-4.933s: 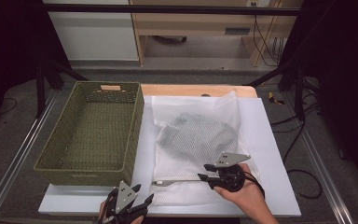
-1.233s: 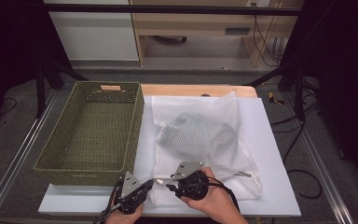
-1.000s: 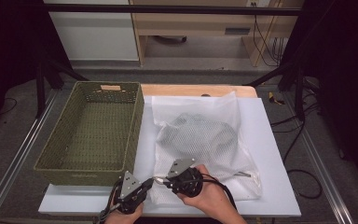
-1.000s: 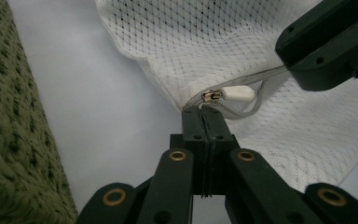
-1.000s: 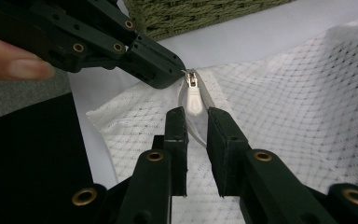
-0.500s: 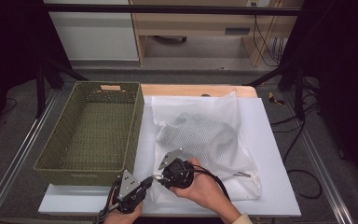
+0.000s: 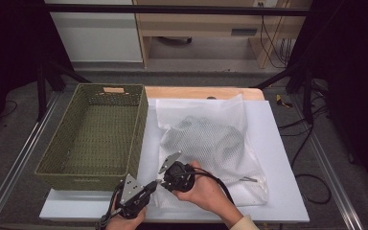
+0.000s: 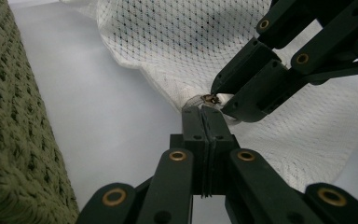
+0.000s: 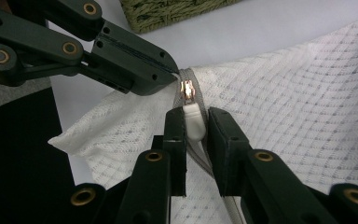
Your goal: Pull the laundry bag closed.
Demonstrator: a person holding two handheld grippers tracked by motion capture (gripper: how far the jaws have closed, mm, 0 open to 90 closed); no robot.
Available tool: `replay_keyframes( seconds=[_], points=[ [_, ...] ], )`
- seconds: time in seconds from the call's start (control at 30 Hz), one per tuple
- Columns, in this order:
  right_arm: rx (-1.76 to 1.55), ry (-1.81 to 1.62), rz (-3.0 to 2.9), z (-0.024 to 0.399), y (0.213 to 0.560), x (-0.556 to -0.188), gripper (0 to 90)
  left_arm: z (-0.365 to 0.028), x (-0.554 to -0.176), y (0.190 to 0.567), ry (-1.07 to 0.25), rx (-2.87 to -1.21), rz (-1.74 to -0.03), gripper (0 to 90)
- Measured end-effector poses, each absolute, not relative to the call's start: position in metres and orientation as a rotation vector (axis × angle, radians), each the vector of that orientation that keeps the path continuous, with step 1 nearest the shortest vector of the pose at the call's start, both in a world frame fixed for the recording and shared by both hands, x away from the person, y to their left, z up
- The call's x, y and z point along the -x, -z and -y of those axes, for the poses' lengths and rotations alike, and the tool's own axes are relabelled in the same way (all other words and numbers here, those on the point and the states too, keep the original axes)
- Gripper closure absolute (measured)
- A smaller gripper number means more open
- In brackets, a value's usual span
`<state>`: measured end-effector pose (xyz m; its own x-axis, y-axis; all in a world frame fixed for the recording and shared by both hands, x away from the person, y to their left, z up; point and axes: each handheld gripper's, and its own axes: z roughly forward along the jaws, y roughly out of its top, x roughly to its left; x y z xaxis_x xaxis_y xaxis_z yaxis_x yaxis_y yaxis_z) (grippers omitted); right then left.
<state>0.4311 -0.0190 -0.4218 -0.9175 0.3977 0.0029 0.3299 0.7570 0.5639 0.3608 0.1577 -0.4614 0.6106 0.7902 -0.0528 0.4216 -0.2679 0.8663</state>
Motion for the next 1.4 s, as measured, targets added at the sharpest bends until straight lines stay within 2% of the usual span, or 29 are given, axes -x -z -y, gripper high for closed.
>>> replay_keyframes(
  seconds=[0.17,1.4],
  points=[
    [-0.564,-0.845,-2.823,0.016,0.42,-0.428,81.0,-0.158,-0.361,0.461,-0.489,-1.892,-0.968,89.6],
    [-0.513,-0.737,-2.806,0.017,0.412,-0.419,82.2,-0.156,-0.36,0.458,-0.487,-1.875,-0.997,89.7]
  ],
)
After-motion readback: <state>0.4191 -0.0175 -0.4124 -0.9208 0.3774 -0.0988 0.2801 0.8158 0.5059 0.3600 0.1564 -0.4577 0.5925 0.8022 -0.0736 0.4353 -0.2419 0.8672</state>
